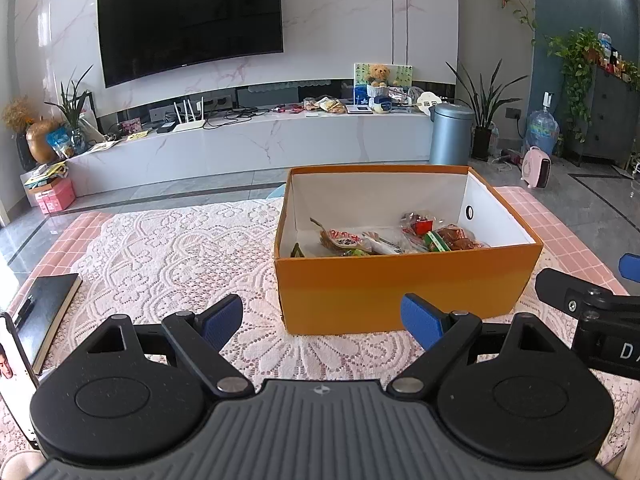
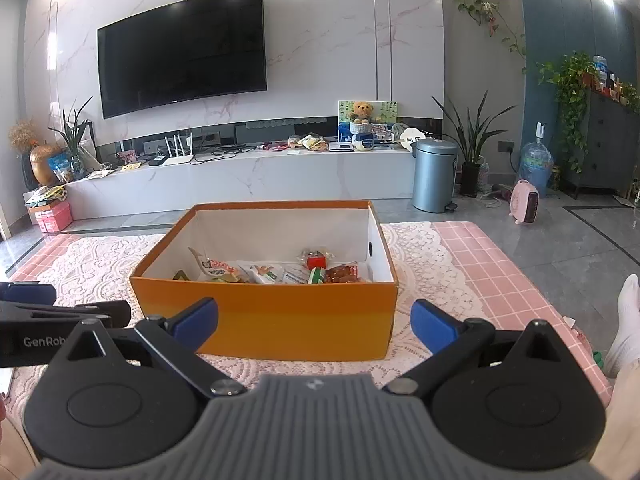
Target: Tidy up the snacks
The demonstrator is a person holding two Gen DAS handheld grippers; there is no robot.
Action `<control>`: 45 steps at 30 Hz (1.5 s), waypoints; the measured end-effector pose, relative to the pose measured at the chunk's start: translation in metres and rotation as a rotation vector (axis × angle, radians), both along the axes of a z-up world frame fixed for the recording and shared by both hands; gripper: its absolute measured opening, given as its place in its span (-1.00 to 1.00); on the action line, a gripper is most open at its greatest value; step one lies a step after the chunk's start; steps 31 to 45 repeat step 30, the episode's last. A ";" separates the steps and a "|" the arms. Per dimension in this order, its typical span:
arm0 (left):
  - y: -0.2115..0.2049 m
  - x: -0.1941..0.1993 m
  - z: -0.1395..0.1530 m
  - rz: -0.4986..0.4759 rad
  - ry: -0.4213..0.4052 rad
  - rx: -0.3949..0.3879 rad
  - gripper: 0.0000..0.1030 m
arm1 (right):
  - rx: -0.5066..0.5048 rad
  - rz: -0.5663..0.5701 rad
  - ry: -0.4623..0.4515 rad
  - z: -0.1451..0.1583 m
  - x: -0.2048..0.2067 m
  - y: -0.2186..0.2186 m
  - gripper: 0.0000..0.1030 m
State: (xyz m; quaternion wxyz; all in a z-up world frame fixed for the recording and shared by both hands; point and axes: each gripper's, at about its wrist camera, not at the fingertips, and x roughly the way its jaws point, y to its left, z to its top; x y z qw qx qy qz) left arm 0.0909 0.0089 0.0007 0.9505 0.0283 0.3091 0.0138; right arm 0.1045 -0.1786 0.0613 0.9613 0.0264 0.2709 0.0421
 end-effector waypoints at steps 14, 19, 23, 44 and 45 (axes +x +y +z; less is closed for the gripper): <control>0.001 0.000 0.000 -0.007 -0.001 0.005 1.00 | -0.002 0.020 0.010 -0.002 0.000 0.003 0.93; 0.001 -0.001 0.000 -0.007 -0.003 0.005 1.00 | -0.002 0.033 0.015 -0.002 0.001 0.005 0.93; 0.001 0.000 0.000 -0.007 -0.001 0.006 1.00 | -0.008 0.038 0.014 -0.003 0.001 0.007 0.93; 0.001 0.000 0.001 -0.008 -0.007 0.002 1.00 | -0.007 0.034 0.016 -0.003 0.001 0.007 0.93; 0.001 0.000 0.001 -0.008 -0.007 0.002 1.00 | -0.007 0.034 0.016 -0.003 0.001 0.007 0.93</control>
